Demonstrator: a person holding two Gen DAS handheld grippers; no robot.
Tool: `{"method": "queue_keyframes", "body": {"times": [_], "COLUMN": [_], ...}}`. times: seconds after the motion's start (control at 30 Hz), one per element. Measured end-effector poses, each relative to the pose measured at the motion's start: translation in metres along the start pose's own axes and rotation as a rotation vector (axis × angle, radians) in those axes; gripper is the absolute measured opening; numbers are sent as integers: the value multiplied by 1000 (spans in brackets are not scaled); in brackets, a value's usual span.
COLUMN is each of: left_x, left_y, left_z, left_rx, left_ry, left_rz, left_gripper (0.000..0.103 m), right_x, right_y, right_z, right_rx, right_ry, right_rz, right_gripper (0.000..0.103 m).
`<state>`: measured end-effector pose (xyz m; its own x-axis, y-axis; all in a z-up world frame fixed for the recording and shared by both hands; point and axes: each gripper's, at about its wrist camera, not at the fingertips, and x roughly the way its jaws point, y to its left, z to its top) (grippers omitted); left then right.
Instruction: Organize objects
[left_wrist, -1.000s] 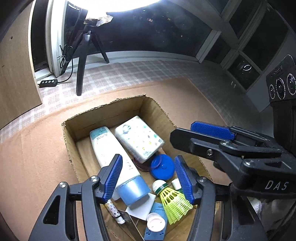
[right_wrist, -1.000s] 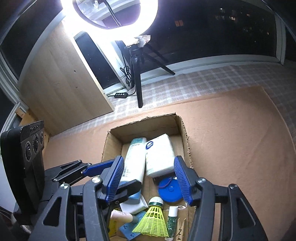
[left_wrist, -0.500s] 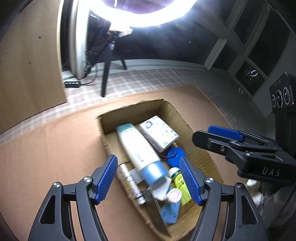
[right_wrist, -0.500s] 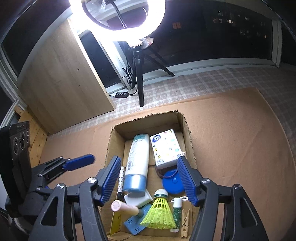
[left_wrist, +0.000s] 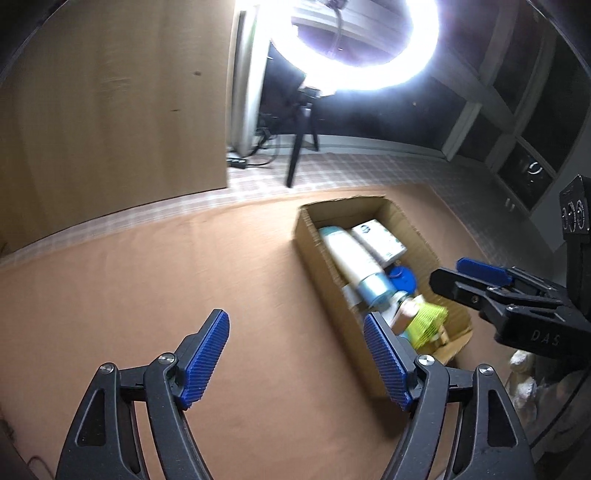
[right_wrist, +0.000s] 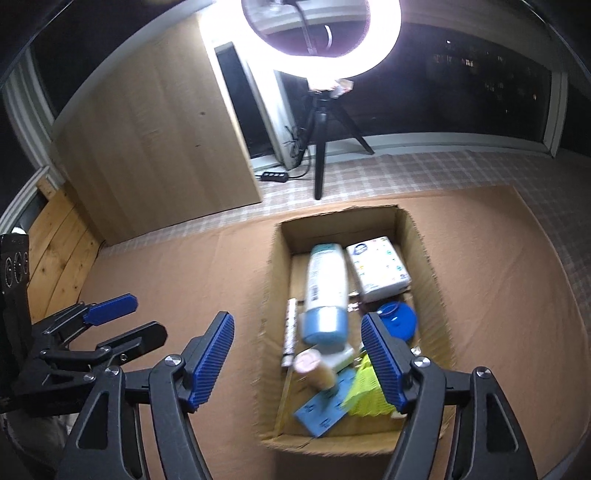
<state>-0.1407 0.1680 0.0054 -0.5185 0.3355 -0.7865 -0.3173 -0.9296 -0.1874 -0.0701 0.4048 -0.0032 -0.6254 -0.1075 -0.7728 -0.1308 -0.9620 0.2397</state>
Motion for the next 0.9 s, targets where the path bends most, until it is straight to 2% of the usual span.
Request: {"method": "queue_keyframes", "body": {"times": [0.27,0.47,0.9], "left_x": [-50,-76,-93], "left_y": [40,71,118], "left_z": [-50,-84,-141], "left_rx": [-28,-97,-192], "left_ry": [-13,-27,13], "left_rz": [100,177,247], "left_gripper": [82,82,82], "right_x": [-5,-4,4], "right_y": [58,103,150], "right_z": [-30,-55,-102], "right_rx": [-72,-145,-161], "right_ry": [8,11,66], "right_rz": [-5,-21,19], "right_gripper": [73,77,77]}}
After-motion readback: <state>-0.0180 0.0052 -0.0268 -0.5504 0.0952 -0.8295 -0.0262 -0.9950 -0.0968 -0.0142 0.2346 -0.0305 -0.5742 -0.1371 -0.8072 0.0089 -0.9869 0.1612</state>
